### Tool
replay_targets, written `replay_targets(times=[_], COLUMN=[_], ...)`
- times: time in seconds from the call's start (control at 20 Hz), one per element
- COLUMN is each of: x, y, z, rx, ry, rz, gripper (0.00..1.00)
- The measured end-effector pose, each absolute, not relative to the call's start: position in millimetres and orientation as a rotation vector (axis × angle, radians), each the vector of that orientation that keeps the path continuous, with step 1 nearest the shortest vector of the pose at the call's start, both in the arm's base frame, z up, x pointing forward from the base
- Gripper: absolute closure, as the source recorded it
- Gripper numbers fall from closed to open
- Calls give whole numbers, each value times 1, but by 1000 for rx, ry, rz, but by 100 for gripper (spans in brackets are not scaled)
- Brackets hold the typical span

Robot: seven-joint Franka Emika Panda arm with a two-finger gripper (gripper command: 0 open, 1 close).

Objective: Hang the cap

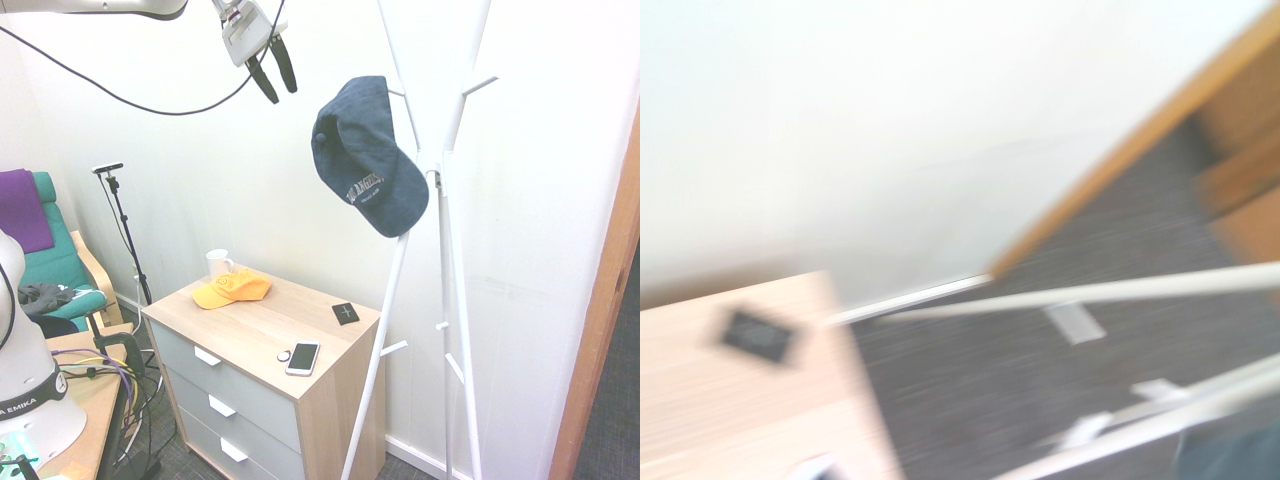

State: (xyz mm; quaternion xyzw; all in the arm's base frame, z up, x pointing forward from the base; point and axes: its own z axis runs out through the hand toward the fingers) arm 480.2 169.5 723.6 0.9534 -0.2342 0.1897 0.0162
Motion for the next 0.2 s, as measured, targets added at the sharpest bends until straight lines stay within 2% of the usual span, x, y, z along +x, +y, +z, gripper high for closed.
replay_targets(times=[0.2], x=[478], y=[161], z=[703], rx=[3130], ry=[-783], rz=[282], gripper=[0])
